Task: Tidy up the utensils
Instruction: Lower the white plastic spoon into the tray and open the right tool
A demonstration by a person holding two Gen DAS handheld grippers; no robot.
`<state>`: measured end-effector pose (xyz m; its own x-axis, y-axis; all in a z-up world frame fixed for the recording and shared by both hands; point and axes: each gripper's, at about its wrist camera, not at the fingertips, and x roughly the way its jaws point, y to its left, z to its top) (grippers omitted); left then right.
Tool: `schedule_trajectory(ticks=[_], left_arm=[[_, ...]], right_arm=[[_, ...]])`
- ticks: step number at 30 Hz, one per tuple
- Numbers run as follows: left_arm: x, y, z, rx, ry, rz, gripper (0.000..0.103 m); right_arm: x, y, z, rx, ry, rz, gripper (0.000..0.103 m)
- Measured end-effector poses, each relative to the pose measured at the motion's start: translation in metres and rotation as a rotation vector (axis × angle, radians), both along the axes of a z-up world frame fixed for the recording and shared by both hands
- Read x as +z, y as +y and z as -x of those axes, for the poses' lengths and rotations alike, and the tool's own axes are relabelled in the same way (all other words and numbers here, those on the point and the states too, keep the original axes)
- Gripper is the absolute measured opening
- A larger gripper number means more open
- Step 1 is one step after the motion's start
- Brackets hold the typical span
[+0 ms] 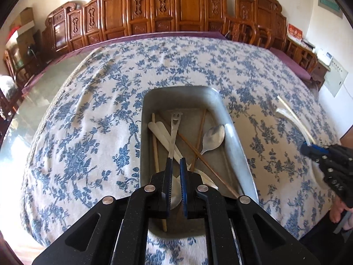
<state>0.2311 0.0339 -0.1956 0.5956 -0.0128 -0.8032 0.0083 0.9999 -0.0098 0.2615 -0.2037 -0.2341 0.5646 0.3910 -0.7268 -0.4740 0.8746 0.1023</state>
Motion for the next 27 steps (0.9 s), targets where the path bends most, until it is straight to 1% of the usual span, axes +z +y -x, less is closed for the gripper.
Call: schedule_trajectory(ticks=[5,9,12,13,19,23,27], left_arm=[[0.015,0.009,0.013,-0.004,-0.034,0.02,0.006],[0.022,0.015,0.017,-0.001,-0.057,0.033,0.006],[0.024,0.021,0.017,0.005,-0.078,0.038,0.01],[0.023,0.022,0.018,0.006,-0.083,0.039,0.012],[0.014,0.033,0.018,0.014,-0.088,0.054,0.012],[0.01,0.04,0.02,0.017,-0.087,0.057,0.012],[0.009,0.051,0.021,0.026,-0.09,0.07,0.012]], right_arm=[[-0.004,0.013,0.005,0.029,0.012,0.015,0.011],[-0.007,0.023,0.006,0.044,0.028,0.023,0.011],[-0.005,0.03,0.006,0.048,0.033,0.016,0.011],[-0.002,0.032,0.006,0.047,0.031,0.012,0.011],[0.022,0.055,0.009,0.072,-0.001,-0.024,0.011],[0.034,0.08,0.003,0.094,0.002,-0.068,0.011],[0.036,0.108,-0.008,0.112,0.03,-0.104,0.011]])
